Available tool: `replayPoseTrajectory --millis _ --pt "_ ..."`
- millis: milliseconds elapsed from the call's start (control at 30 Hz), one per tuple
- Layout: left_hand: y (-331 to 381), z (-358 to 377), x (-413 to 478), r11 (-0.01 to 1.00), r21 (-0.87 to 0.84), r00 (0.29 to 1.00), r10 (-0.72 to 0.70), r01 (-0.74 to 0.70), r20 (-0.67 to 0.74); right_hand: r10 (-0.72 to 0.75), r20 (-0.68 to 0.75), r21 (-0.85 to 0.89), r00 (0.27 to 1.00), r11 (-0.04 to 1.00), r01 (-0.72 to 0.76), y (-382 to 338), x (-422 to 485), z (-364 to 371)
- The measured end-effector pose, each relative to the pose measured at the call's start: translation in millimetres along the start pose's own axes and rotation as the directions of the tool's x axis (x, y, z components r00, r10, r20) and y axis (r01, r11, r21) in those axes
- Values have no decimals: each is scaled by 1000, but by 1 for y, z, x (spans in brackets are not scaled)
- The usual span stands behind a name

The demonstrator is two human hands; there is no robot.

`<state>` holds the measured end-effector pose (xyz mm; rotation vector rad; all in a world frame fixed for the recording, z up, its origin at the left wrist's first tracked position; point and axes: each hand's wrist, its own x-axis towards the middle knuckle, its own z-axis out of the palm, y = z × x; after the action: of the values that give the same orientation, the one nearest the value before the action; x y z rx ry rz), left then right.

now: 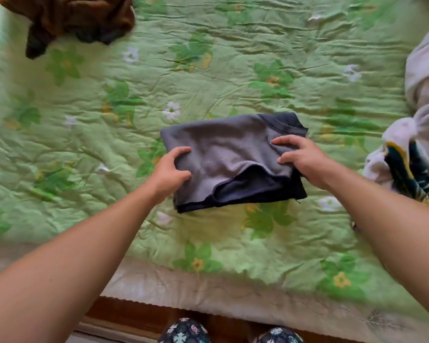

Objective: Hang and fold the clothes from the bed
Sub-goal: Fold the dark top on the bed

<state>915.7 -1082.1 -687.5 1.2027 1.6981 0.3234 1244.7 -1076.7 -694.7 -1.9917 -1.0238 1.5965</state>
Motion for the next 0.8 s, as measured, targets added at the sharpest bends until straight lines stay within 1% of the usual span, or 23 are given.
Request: replayPoseTrajectory --millis 67,167,233,300,433,533,633,800 --pt "9 -9 -7 998 62 999 14 -16 28 -46 -44 -122 998 992 40 -6 -14 -1" --pt "35 -28 -23 976 201 992 65 -86 112 -133 -82 -377 988 922 93 -28 -57 -5" --pt "66 -40 -38 949 285 981 88 -135 171 -131 -93 -453 987 889 76 -46 -92 -15" --pt "100 -53 -55 911 355 969 148 -211 196 -123 -117 -493 985 869 49 -67 -129 -28" --pt "176 -78 -95 816 455 926 247 -357 284 -99 -215 -527 972 850 -30 -111 -212 -59" --pt "232 -88 -131 695 537 875 315 -477 368 -44 -311 -489 949 864 -120 -138 -282 -76" --pt "287 -83 -171 548 578 796 391 -605 462 2 -394 -453 919 870 -196 -154 -353 -89" --pt "369 -54 -241 282 555 618 467 -782 633 51 -515 -362 856 892 -271 -160 -457 -113"
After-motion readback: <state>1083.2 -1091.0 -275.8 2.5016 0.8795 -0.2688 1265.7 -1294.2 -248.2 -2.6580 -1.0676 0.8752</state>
